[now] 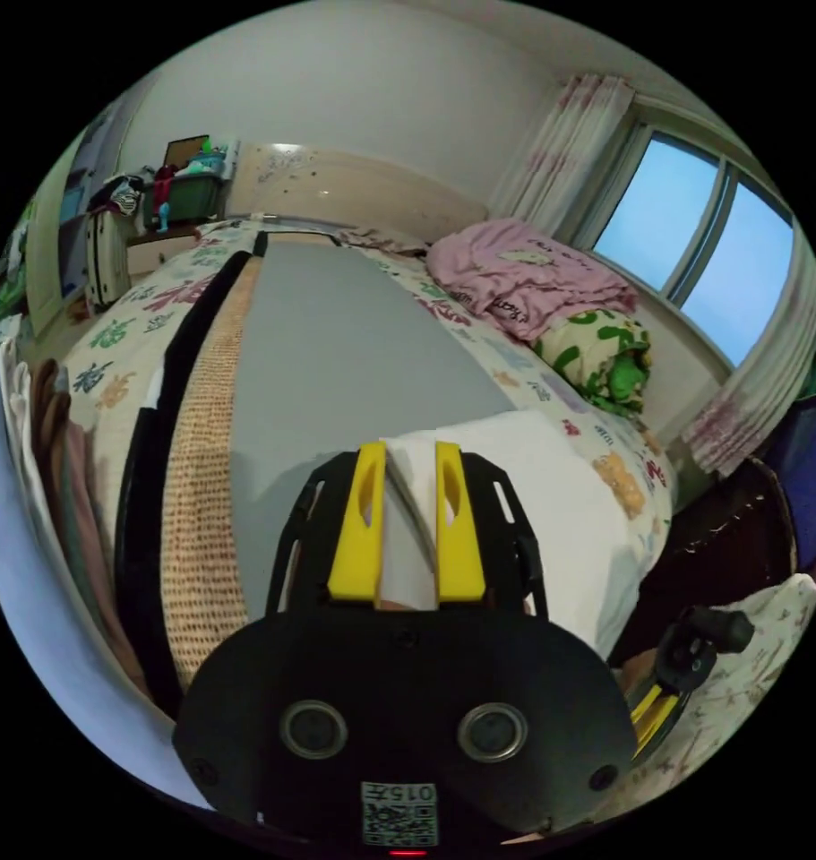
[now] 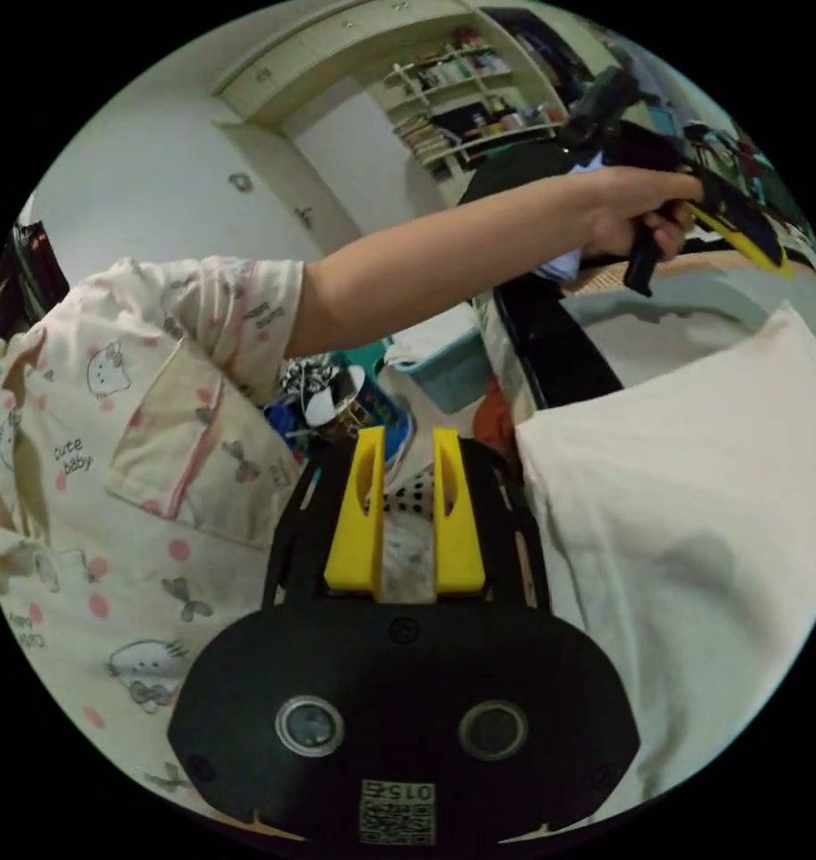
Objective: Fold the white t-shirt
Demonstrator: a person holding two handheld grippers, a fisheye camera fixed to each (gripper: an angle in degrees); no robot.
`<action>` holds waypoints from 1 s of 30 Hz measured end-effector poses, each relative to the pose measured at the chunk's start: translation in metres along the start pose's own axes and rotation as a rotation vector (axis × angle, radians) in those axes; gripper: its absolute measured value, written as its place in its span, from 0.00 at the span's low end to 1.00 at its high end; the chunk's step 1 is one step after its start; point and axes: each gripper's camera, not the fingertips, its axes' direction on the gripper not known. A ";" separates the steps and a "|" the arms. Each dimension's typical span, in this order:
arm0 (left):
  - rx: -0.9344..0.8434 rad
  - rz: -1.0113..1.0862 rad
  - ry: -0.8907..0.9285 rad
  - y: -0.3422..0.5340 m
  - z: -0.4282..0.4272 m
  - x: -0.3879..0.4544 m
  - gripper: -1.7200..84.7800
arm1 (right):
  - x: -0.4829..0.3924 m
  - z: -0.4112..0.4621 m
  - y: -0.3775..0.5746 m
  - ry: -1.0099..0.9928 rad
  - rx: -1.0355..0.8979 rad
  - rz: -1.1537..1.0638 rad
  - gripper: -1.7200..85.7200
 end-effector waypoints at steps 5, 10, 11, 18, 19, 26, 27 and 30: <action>-0.088 -0.039 0.097 0.036 0.019 -0.002 0.18 | 0.039 -0.138 0.074 0.398 0.340 0.092 0.16; -0.113 -0.142 0.121 0.051 0.042 -0.022 0.20 | 0.209 -0.256 0.204 0.576 0.557 0.566 0.19; -0.120 -0.159 0.143 0.053 0.048 -0.025 0.21 | 0.228 -0.260 0.216 0.549 0.555 0.608 0.19; -0.117 -0.233 0.231 0.063 0.070 -0.024 0.20 | 0.383 -0.242 0.322 0.408 0.403 0.818 0.19; -0.116 -0.231 0.223 0.066 0.072 -0.019 0.19 | 0.399 -0.236 0.338 0.400 0.373 0.828 0.18; -0.065 -0.187 0.203 0.103 0.043 0.018 0.09 | 0.413 -0.231 0.449 0.449 0.353 0.768 0.11; -0.026 -0.159 0.196 0.110 0.030 0.026 0.09 | 0.399 -0.234 0.472 0.459 0.380 0.714 0.10; 0.143 -0.055 0.164 0.154 -0.049 0.065 0.09 | 0.349 -0.246 0.531 0.453 0.482 0.545 0.10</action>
